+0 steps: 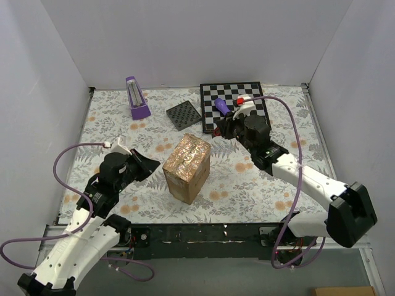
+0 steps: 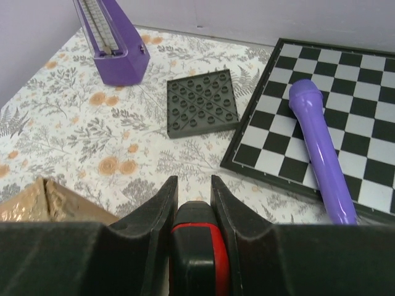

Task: Unpack the express box
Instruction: Adjust the express box at the center of the board.

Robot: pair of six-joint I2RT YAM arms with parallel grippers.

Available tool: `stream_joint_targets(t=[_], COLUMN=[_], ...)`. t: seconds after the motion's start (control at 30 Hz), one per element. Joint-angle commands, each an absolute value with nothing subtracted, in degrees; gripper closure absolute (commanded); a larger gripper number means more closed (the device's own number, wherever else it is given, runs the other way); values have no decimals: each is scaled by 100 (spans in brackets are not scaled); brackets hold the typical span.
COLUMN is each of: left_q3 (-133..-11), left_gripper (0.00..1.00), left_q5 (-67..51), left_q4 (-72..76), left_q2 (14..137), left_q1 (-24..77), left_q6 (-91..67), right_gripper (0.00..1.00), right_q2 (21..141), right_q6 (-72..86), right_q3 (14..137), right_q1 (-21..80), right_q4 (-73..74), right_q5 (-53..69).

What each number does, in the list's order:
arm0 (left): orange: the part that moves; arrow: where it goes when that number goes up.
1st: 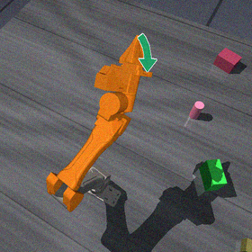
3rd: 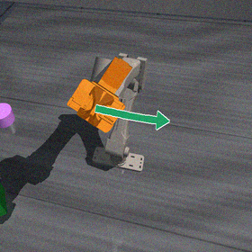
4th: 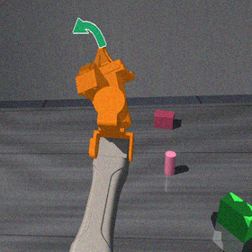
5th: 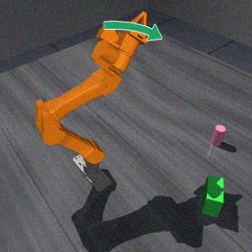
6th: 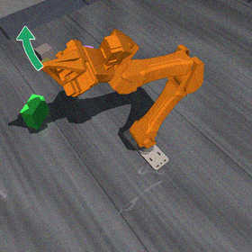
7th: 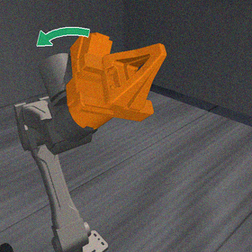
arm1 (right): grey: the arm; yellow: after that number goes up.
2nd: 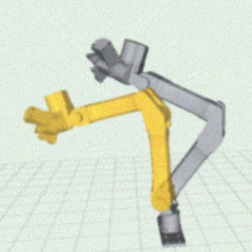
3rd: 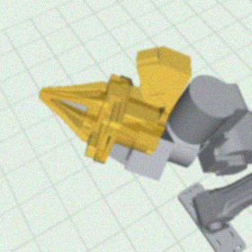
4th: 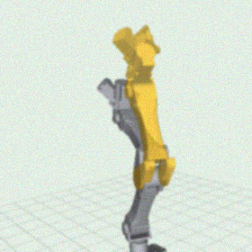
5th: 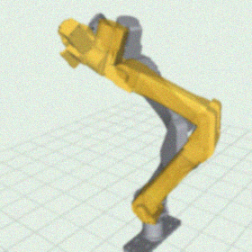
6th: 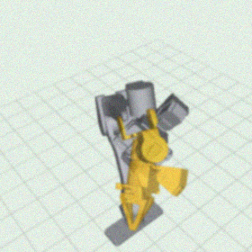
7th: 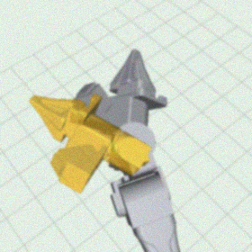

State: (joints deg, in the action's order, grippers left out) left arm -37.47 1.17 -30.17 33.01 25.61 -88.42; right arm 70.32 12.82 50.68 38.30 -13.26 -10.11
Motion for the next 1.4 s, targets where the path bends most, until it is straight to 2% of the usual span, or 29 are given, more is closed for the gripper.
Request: stream_joint_targets(t=[0.0, 0.2, 0.27, 0.3, 0.43, 0.5, 0.57, 0.63, 0.73, 0.77, 0.9, 1.13, 1.37], left_q3=[-3674, -3182, -3050, -3041, -3392, -3568, -3823, -4059, -4018, -3921, -3253, -3094, -2558], left_gripper=[100, 100, 100, 100, 99, 99, 99, 99, 100, 100, 100, 100, 100], left_q5=[-1437, -3547, -3682, -3604, -1379, -627, -117, -88, -1165, -2413, -5256, -5782, -5608], left_q4=[-3252, -2927, -2839, -2874, -3629, -3954, -4017, -3973, -3412, -2897, -1584, -2021, -2153], left_q2=[2902, 3181, 3147, 3094, 2743, 2497, 2286, 2224, 2083, 2100, 2556, 2557, 3005], left_q1=[2575, 2575, 2584, 2584, 2584, 2575, 2584, 2584, 2575, 2575, 2584, 2602, 2707], left_q6=[-9202, -9070, -9070, -9018, -9052, -9140, -9158, -9010, -8624, -8587, -9428, -8658, -8420], right_gripper=[99, 99, 99, 99, 99, 99, 99, 99, 99, 99, 99, 99, 99], right_q2=[7549, 8287, 8262, 8175, 7946, 7806, 7735, 7691, 7699, 7717, 7717, 7550, 7365], right_q6=[1230, 1459, 1477, 1477, 1380, 1310, 1301, 1275, 1318, 1344, 1397, 1345, 1213], right_q3=[5300, 5660, 5573, 5503, 5169, 5028, 4957, 4878, 4773, 4755, 4676, 4676, 4605], right_q1=[3806, 3814, 3823, 3832, 3832, 3832, 3832, 3832, 3850, 3841, 3858, 3885, 3911], right_q4=[-3303, -3437, -3323, -3296, -3217, -3129, -3033, -3006, -2988, -3006, -3050, -2909, -2707], right_q5=[-889, -264, -194, -219, -351, -396, -361, -220, -44, -44, -44, -44, 272])
